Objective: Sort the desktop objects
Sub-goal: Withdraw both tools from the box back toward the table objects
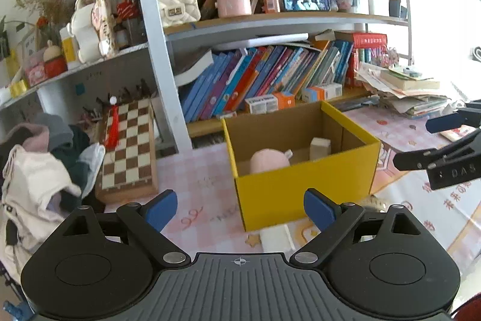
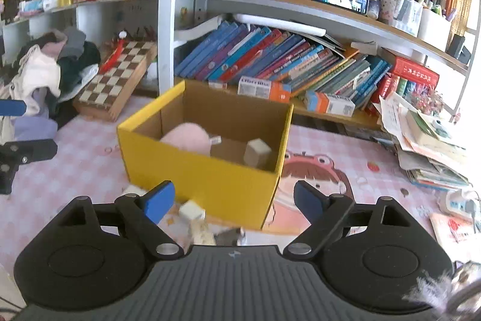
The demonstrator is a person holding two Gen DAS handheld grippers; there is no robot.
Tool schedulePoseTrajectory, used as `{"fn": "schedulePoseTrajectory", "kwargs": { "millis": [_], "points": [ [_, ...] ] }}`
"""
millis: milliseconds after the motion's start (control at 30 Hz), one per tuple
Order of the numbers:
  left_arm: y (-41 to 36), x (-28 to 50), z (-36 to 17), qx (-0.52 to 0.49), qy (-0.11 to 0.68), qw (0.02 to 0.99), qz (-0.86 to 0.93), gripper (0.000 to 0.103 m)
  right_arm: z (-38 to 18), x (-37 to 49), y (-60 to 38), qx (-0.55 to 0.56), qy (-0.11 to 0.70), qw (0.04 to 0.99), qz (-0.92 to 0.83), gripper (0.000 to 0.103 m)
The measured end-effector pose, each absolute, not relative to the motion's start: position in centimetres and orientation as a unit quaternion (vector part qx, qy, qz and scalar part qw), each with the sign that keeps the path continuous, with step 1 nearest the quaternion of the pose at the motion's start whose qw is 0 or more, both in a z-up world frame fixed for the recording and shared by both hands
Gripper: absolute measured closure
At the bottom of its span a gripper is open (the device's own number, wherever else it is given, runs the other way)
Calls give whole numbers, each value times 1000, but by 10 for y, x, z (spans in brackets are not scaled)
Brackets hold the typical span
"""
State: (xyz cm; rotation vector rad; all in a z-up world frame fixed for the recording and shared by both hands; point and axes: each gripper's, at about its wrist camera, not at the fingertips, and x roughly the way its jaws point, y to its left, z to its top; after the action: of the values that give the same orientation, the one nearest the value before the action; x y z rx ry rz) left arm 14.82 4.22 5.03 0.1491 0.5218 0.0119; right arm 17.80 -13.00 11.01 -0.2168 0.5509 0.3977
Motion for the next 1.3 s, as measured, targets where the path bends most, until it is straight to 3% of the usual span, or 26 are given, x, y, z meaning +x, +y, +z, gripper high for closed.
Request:
{"fn": "schedulePoseTrajectory", "kwargs": {
  "millis": [633,1300],
  "points": [
    [35,91,24,57,299,953,7,10,74,100,-116,-126,296,925,201,13],
    [15,69,-12,81,350,933,-23,10,38,76,-115,-138,355,906,186,12]
  ]
}}
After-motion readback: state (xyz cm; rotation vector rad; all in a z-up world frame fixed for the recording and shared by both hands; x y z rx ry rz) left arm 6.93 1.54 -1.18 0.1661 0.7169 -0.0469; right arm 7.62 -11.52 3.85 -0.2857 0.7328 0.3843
